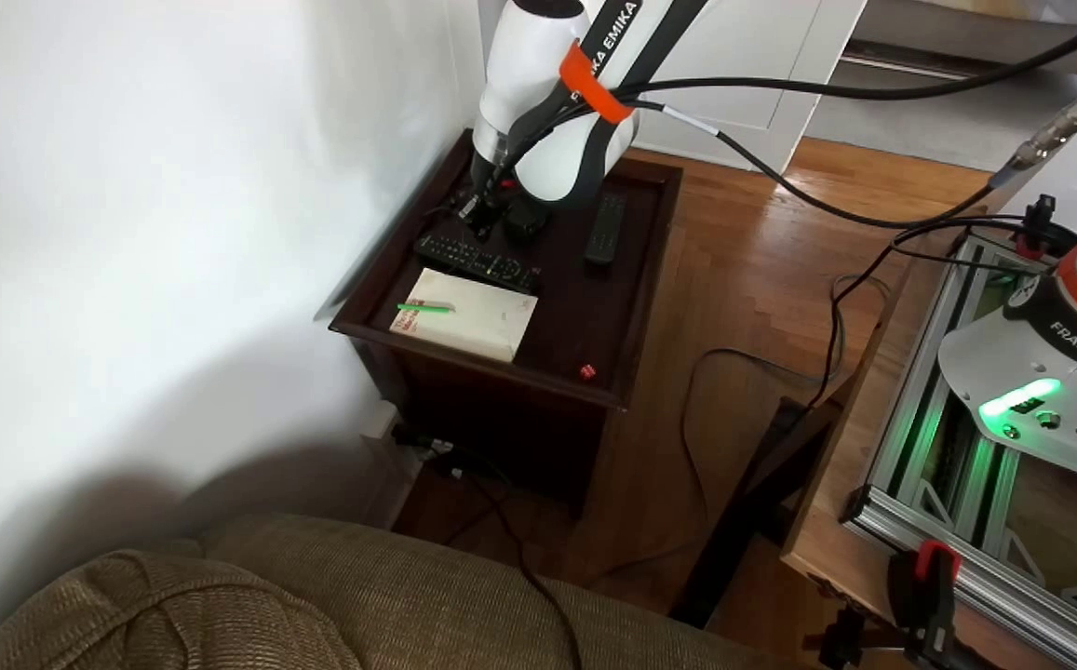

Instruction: Move the remote on the left backwards

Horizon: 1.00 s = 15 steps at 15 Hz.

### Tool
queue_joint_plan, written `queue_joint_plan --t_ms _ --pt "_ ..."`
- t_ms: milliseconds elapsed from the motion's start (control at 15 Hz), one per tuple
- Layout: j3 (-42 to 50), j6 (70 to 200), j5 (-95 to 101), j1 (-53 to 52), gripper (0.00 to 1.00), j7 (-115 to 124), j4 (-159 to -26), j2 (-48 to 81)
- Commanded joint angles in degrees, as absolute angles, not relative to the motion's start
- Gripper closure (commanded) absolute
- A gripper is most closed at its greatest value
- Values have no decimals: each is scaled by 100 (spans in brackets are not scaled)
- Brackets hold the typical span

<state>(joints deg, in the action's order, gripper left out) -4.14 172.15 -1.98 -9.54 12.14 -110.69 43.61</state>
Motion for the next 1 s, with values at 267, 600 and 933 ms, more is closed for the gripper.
queue_joint_plan --t_ms 267,600,933 --pt "-482 17312 -382 -949 100 1085 -10770 4622" --pt "-470 17287 -394 -993 100 1090 -10681 4702" --pt "-389 17304 -374 -1064 100 1124 -10620 4780"
